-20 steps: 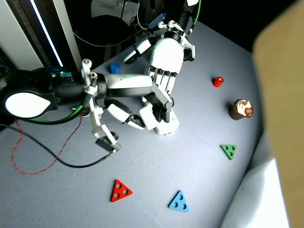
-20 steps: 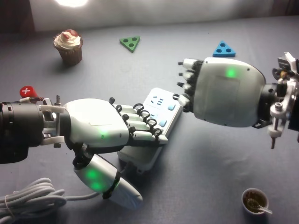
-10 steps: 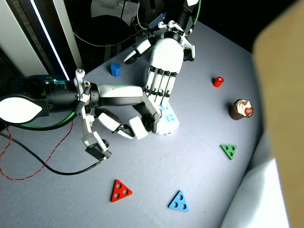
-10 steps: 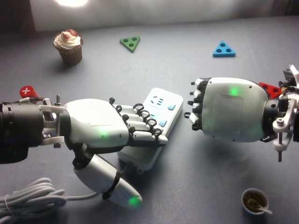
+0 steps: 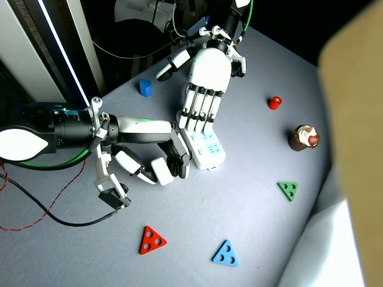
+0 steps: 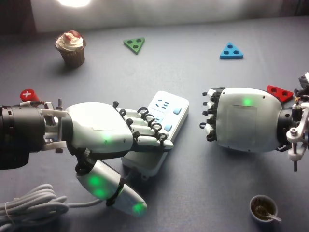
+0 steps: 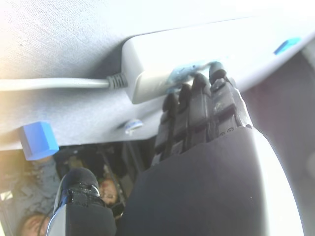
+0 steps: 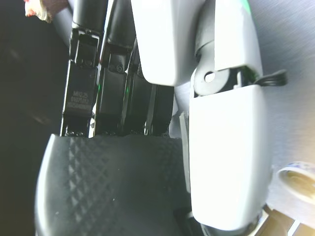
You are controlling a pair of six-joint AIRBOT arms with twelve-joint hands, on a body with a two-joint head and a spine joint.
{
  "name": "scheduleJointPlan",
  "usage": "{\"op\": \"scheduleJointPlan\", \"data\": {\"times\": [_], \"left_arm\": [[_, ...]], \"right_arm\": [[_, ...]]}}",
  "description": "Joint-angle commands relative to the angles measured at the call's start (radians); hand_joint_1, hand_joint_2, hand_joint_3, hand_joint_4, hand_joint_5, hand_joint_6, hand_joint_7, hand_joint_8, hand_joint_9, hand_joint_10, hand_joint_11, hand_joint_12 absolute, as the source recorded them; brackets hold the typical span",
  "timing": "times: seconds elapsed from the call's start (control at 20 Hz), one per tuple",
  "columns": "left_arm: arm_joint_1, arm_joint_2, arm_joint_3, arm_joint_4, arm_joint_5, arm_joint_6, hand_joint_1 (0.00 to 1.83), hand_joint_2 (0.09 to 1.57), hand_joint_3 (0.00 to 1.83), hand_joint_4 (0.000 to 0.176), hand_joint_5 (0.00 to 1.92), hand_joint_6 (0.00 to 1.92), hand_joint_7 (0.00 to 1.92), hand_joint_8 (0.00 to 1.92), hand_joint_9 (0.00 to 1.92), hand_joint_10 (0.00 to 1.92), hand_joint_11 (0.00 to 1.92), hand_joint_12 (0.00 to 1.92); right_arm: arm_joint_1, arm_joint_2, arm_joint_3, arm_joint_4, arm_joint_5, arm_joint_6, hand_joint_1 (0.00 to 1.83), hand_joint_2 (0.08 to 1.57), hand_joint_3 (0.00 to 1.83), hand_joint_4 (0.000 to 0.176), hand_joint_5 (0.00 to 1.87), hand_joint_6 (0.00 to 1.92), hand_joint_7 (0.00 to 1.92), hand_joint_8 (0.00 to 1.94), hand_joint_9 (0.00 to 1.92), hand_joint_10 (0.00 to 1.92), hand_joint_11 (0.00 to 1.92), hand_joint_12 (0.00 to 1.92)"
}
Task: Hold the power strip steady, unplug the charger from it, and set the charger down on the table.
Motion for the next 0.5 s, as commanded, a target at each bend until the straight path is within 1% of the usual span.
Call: {"op": "scheduleJointPlan", "data": {"times": [0.0, 0.05, 0.1, 0.15, 0.25, 0.3, 0.35, 0.4, 0.45], "left_arm": [[-0.001, -0.005, 0.003, -0.01, -0.02, -0.008, 0.0, 0.96, 0.0, 0.0, 0.1, 0.01, 0.13, 0.01, 0.12, 0.01, 0.1, 0.06], [-0.001, -0.005, 0.003, -0.01, -0.02, -0.008, 0.0, 0.96, 0.0, 0.0, 0.09, 0.0, 0.12, 0.0, 0.12, 0.0, 0.09, 0.06], [-0.001, -0.005, 0.003, -0.01, -0.02, -0.008, 0.0, 0.97, 0.0, 0.0, 0.09, 0.0, 0.12, 0.0, 0.11, 0.0, 0.08, 0.06], [-0.002, -0.005, 0.003, -0.01, -0.021, -0.008, 0.0, 0.97, 0.0, 0.0, 0.09, 0.0, 0.13, 0.0, 0.12, 0.0, 0.09, 0.06], [-0.003, -0.004, 0.003, -0.01, -0.022, -0.009, 0.0, 0.97, 0.0, 0.0, 0.08, 0.0, 0.12, 0.0, 0.11, 0.0, 0.08, 0.05], [-0.003, -0.004, 0.003, -0.01, -0.022, -0.01, 0.0, 0.96, 0.0, 0.0, 0.07, 0.0, 0.11, 0.0, 0.11, 0.0, 0.08, 0.05], [-0.003, -0.004, 0.003, -0.01, -0.023, -0.01, 0.0, 0.96, 0.0, 0.0, 0.07, 0.0, 0.1, 0.0, 0.1, 0.0, 0.08, 0.05], [-0.003, -0.004, 0.003, -0.01, -0.023, -0.01, 0.0, 0.96, 0.0, 0.0, 0.08, 0.0, 0.11, 0.0, 0.11, 0.0, 0.08, 0.05], [-0.003, -0.004, 0.003, -0.01, -0.023, -0.01, 0.0, 0.96, 0.0, 0.0, 0.08, 0.01, 0.11, 0.0, 0.11, 0.0, 0.09, 0.05]], "right_arm": [[0.002, 0.002, 0.001, 0.006, 0.108, -0.013, 1.23, 1.11, 0.0, 0.0, 0.91, 1.13, 1.08, 0.79, 1.05, 0.06, 0.85, 0.54], [0.002, -0.005, 0.007, 0.006, 0.108, -0.013, 1.17, 1.13, 0.0, 0.0, 0.93, 1.04, 0.96, 0.31, 1.04, 0.02, 0.82, 0.53], [0.002, -0.014, 0.015, 0.006, 0.108, -0.013, 1.16, 1.13, 0.0, 0.0, 0.94, 1.03, 0.98, 0.11, 1.04, 0.01, 0.82, 0.52], [0.002, -0.025, 0.024, 0.006, 0.108, -0.013, 1.16, 1.13, 0.0, 0.0, 0.94, 1.02, 0.99, 0.04, 1.04, 0.0, 0.83, 0.52], [0.005, -0.043, 0.039, 0.006, 0.108, -0.013, 1.16, 1.13, 0.0, 0.0, 0.93, 1.05, 0.97, 0.0, 1.02, 0.0, 0.81, 0.5], [0.008, -0.048, 0.042, 0.007, 0.108, -0.013, 1.23, 1.07, 0.0, 0.0, 0.82, 0.4, 0.96, 0.01, 1.01, 0.0, 0.79, 0.5], [0.013, -0.053, 0.044, 0.007, 0.108, -0.013, 1.24, 1.05, 0.0, 0.0, 0.84, 0.13, 0.93, 0.01, 0.99, 0.01, 0.78, 0.5], [0.016, -0.054, 0.044, 0.007, 0.108, -0.013, 1.23, 1.03, 0.0, 0.0, 0.85, 0.04, 0.9, 0.0, 0.97, 0.0, 0.76, 0.51], [0.018, -0.054, 0.044, 0.007, 0.109, -0.013, 1.19, 1.04, 0.0, 0.0, 0.77, 0.01, 0.82, 0.0, 0.9, 0.0, 0.67, 0.55]]}}
